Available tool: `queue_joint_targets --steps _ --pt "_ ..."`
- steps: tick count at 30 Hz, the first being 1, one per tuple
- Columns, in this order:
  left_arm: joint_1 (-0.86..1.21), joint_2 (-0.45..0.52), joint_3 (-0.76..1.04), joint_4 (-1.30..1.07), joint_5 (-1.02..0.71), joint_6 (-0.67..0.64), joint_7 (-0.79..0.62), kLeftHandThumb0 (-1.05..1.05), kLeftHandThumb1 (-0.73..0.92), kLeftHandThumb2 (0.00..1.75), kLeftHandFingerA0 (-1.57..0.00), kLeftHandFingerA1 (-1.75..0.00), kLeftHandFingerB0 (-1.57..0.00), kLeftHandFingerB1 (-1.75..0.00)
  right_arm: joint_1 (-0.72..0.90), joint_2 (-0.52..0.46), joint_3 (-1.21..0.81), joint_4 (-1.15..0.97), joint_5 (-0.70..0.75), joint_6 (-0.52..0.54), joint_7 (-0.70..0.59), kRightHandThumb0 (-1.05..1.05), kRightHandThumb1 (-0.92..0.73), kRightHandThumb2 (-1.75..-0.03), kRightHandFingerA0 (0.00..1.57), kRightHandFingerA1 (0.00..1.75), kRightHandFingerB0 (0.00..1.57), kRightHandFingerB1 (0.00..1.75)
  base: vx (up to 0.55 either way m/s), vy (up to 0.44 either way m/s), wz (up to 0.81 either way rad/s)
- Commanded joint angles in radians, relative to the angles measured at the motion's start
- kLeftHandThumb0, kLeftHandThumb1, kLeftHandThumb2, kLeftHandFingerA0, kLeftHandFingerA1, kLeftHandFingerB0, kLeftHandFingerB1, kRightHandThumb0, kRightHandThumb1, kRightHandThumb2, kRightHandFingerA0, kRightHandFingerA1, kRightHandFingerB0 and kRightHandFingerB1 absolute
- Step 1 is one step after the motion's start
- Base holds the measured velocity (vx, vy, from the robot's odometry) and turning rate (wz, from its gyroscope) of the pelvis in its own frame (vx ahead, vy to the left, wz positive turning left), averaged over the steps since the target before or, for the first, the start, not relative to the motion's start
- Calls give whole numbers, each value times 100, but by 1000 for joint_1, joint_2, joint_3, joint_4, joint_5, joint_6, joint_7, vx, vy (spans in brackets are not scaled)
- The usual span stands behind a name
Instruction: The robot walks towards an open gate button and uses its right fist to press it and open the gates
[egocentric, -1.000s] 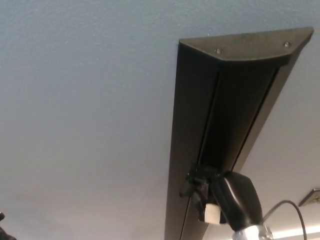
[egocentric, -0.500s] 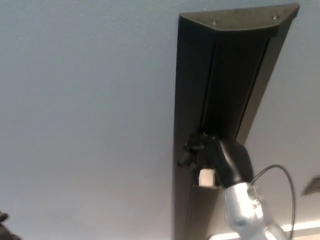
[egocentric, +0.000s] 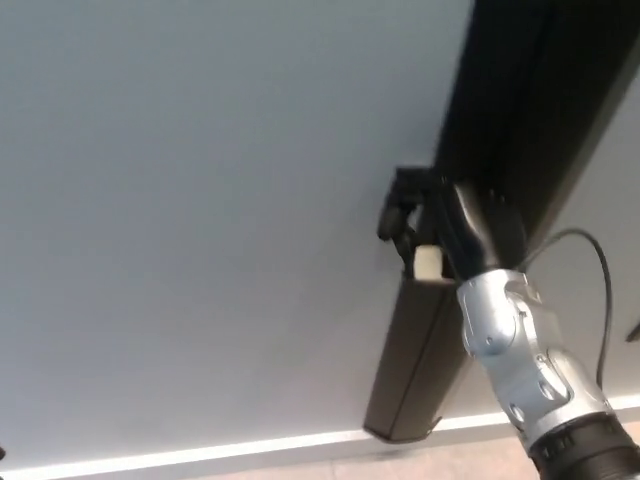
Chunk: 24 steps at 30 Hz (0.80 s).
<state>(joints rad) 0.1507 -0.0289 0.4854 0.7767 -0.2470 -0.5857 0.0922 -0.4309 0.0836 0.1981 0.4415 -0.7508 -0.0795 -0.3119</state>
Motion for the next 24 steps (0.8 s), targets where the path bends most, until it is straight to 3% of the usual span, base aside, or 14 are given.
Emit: queue_joint_targets --steps 1,2,3,4,12,19,24 --pt "14 3 10 -20 -19 -31 -2 2 33 142 -105 -152 -103 -125 368 -135 145 -425 87 -166 170 -16 -45 -126 102 169 93 151 45 121 18" --pt "15 3 10 -21 -19 -31 -2 2 33 142 -105 -152 -103 -125 370 -137 148 -432 89 -161 171 -16 -45 -126 102 169 93 151 57 71 15" --pt "4 17 22 10 -34 -48 -23 1 33 142 -106 -152 -105 -125 552 -260 186 -674 167 -220 269 -16 -42 -132 101 164 93 146 46 41 12" --pt "1 22 25 19 -38 -53 -29 1 33 142 -106 -152 -105 -125 605 -295 197 -745 190 -235 298 -16 -42 -132 101 164 93 146 0 0 0" --pt "-3 13 20 -9 -31 -51 -18 2 31 146 -105 -155 -104 -129 901 -507 124 -1147 343 -207 424 -15 -40 -134 97 166 91 144 0 0 0" --pt "-25 14 17 -7 -31 -43 -16 1 33 142 -108 -153 -106 -126 1035 -556 -54 -1240 456 -179 418 -10 -44 -129 97 160 91 136 0 0 0" --pt "-18 15 12 -27 -16 -29 1 3 30 146 -104 -156 -105 -127 1109 -567 -252 -1211 516 -202 383 -10 -45 -128 96 159 90 140 0 0 0"
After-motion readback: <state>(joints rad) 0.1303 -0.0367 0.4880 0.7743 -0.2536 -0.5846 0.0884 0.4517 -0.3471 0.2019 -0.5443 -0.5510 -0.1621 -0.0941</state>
